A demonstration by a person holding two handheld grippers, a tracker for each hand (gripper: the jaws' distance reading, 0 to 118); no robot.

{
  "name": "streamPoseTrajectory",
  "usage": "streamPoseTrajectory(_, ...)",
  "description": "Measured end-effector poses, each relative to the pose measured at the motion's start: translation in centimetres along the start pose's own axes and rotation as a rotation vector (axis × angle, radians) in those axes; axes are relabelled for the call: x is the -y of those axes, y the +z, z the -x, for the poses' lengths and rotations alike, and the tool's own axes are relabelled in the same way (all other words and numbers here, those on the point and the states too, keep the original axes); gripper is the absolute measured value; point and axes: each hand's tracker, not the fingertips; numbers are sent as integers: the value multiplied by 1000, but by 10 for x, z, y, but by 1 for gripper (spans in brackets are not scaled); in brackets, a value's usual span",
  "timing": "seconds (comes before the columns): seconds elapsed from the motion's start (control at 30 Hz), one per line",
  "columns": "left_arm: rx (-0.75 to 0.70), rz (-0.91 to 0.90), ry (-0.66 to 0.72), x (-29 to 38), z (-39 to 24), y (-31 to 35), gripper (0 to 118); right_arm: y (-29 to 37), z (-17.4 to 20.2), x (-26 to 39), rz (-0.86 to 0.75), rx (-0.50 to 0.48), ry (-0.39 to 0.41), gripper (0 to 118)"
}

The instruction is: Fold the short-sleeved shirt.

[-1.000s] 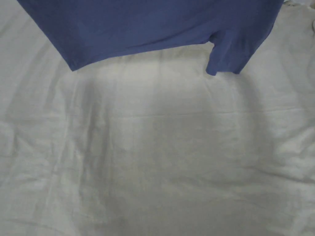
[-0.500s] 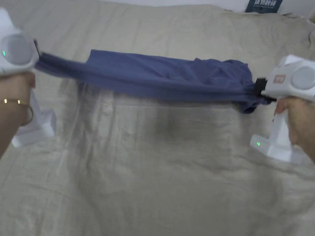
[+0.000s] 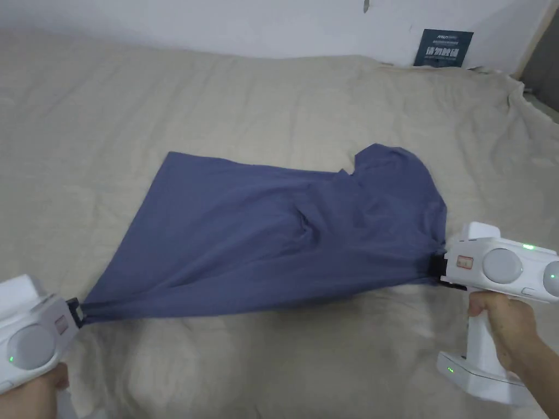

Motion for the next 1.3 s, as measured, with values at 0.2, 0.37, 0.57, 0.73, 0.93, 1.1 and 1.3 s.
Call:
streamPoseTrajectory(0.2,-1,26,-108,43,23,38,0,37,-28,40,25,-69,2,3)
streamPoseTrajectory(0.37,-5,33,-184,56,27,53,0,50,-35,72,101,-63,81,3)
streamPoseTrajectory(0.57,77,88,-186,53,39,57,39,56,-43,85,95,-75,63,16)
streamPoseTrajectory(0.73,85,29,-150,24,49,74,115,84,-53,76,51,-39,115,110)
streamPoseTrajectory(0.93,202,-162,-113,-33,21,106,115,153,-47,52,-230,7,84,110)
streamPoseTrajectory(1.1,303,-336,-207,-51,-32,128,115,192,-23,49,-457,1,76,110)
streamPoseTrajectory(1.3,365,-527,-280,-31,-76,142,107,210,11,71,-666,19,125,112)
